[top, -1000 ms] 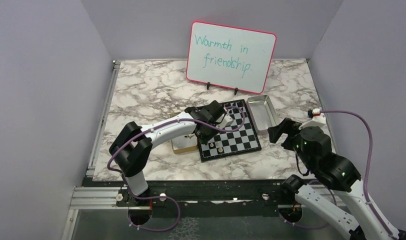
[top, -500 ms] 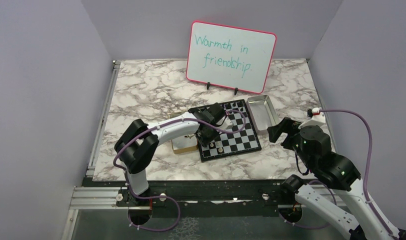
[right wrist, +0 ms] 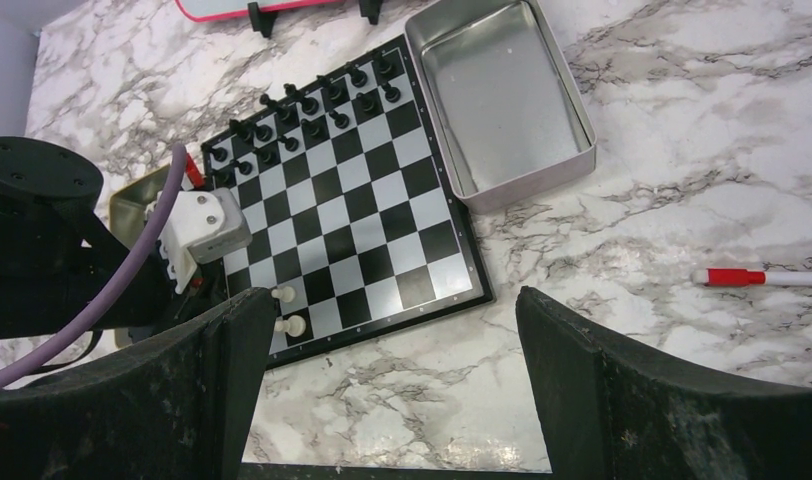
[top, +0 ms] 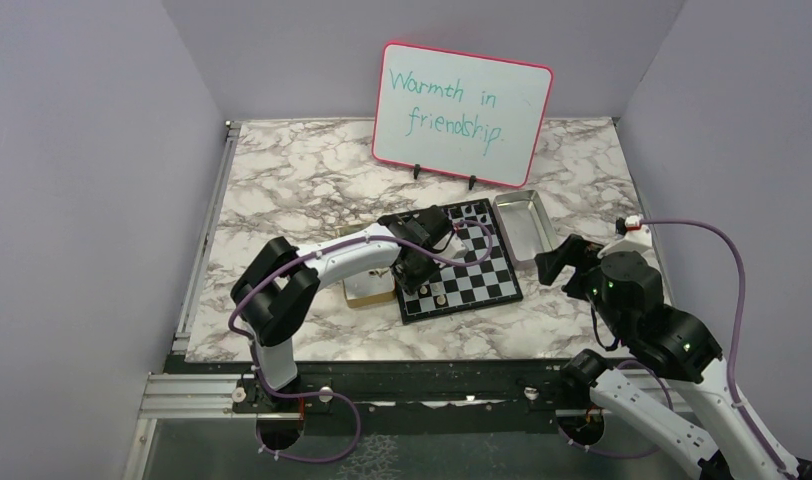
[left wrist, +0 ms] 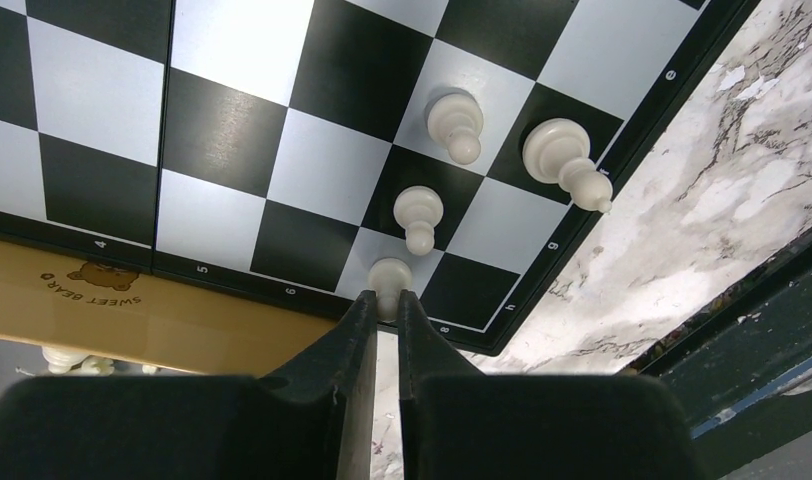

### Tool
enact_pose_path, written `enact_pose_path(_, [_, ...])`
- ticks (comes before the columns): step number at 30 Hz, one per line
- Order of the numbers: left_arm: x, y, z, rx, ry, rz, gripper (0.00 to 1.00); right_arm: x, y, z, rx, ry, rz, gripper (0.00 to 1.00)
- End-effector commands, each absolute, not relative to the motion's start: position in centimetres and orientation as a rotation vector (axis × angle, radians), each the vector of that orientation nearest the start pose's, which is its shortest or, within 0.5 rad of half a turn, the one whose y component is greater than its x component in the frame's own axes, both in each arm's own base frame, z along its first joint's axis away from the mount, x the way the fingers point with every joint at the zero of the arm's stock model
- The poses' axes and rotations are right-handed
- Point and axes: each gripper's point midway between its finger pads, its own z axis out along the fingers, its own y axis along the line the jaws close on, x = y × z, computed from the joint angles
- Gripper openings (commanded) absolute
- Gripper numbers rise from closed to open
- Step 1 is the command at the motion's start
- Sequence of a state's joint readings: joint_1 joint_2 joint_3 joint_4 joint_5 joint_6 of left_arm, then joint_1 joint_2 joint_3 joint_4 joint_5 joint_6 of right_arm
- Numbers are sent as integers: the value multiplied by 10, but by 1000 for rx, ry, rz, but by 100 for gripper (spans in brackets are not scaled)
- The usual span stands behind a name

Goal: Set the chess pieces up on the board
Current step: Place the chess piece on the chessboard.

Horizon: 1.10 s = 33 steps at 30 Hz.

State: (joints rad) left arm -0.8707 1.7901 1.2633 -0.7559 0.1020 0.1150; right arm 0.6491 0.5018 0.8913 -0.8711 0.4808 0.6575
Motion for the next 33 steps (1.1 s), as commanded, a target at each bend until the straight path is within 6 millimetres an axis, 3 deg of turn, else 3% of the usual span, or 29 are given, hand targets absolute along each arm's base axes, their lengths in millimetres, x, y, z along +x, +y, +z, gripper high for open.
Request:
enact_pose_path(1, [216, -279, 48, 1411, 2550, -295, 15, 185, 67, 252, 319, 1974, 357, 95])
enact_pose_path(8, [216, -279, 55, 1410, 2541, -299, 31, 186, 68, 248, 312, 1978, 353, 95])
enact_pose_path(17, [223, -290, 89, 1372, 2491, -336, 36, 188, 69, 247, 305, 1979, 347, 95])
enact_pose_path(26, [263, -289, 137, 1079, 2434, -302, 45, 192, 73, 240, 301, 2005, 332, 95])
enact_pose_path(33, [298, -251, 155, 773, 2451, -311, 45, 192, 77, 234, 294, 2027, 343, 95])
